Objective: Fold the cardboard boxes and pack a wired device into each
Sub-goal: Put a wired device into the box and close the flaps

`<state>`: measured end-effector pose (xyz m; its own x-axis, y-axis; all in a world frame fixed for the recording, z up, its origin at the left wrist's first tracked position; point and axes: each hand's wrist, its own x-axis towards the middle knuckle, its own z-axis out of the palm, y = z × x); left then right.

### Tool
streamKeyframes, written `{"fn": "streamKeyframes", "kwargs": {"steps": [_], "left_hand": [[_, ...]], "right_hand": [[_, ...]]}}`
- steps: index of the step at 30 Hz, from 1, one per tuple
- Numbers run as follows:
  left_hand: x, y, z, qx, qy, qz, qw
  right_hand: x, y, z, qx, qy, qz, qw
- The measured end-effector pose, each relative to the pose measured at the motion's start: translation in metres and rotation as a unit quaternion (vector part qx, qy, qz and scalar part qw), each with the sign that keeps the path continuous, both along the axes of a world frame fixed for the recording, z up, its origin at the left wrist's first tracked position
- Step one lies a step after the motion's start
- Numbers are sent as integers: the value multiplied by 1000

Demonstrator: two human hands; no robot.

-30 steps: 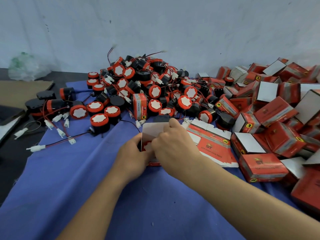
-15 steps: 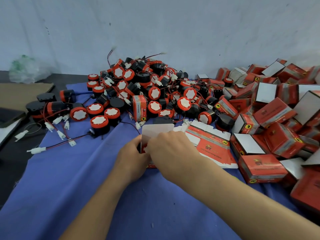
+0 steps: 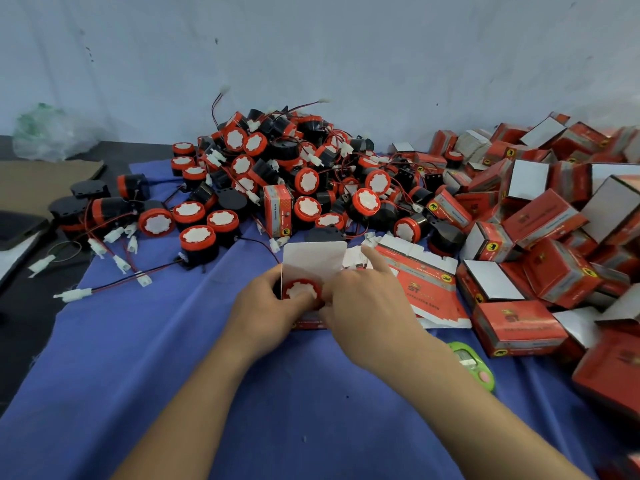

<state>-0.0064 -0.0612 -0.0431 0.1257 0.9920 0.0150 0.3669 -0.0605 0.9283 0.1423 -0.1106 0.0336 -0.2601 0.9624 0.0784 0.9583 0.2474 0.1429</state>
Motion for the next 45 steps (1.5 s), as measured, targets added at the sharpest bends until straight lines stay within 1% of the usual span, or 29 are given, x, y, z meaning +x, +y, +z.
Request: {"fn": "streamKeyframes", "kwargs": {"steps": [2, 3, 4, 5, 6, 8, 11, 13, 16, 18, 20, 23, 24, 26, 30, 34, 36, 40, 43, 44, 45], "left_hand": [[0, -2, 3, -6, 2, -4, 1000], [0, -3, 4, -7, 4, -9, 1000], [1, -3, 5, -10, 7, -14, 1000], [0, -4, 5, -12, 9, -18, 1000], [0, -3, 6, -12, 11, -22, 1000], [-1, -4, 7, -12, 14, -31, 999], [-2, -4, 9, -12, 13, -40, 999], [-3, -4, 10, -13, 13, -41, 999], [-2, -4, 10, -22, 16, -38, 999], [-2, -4, 9, -24, 18, -32, 999], [-2, -4, 10, -19, 17, -30, 999], [-1, -5, 10, -17, 20, -28, 999], [-1, -5, 9, -16, 18, -26, 999], [0, -5, 9, -18, 15, -21, 1000], [5, -8, 9, -20, 0, -21, 1000], [11, -12, 7, -10, 0, -28, 1000], [12, -10, 6, -19, 3, -33, 999], [13, -6, 6, -37, -16, -23, 999], [16, -6, 6, -40, -26, -7, 999], [16, -6, 5, -41, -30, -2, 999], [15, -6, 5, -41, -33, 0, 999]], "right_hand": [[6, 2, 0, -17, 1, 6, 1000], [8, 2, 0, -24, -13, 11, 1000], [8, 3, 1, -24, -27, 11, 999], [8, 4, 2, -22, -21, 7, 1000], [7, 6, 3, -13, 7, -6, 1000], [5, 10, 7, 2, 98, -50, 994], [4, 13, 9, -14, 219, -80, 972], [6, 16, 1, -18, 306, -109, 946], [8, 14, -19, 58, 397, -151, 903], [8, 11, -29, 67, 484, -170, 856], [10, 10, -35, 9, 563, -188, 804], [18, 15, -41, -105, 652, -181, 729], [20, 16, -41, -127, 668, -168, 713], [19, 17, -44, -140, 674, -148, 710], [14, 19, -55, -91, 689, -152, 703], [13, 20, -62, -60, 696, -169, 695], [10, 19, -63, -44, 691, -179, 699], [12, 15, -64, -13, 653, -151, 742], [18, 17, -64, -27, 587, -129, 799], [18, 17, -64, -29, 576, -127, 807], [17, 19, -64, -32, 587, -128, 799]]}}
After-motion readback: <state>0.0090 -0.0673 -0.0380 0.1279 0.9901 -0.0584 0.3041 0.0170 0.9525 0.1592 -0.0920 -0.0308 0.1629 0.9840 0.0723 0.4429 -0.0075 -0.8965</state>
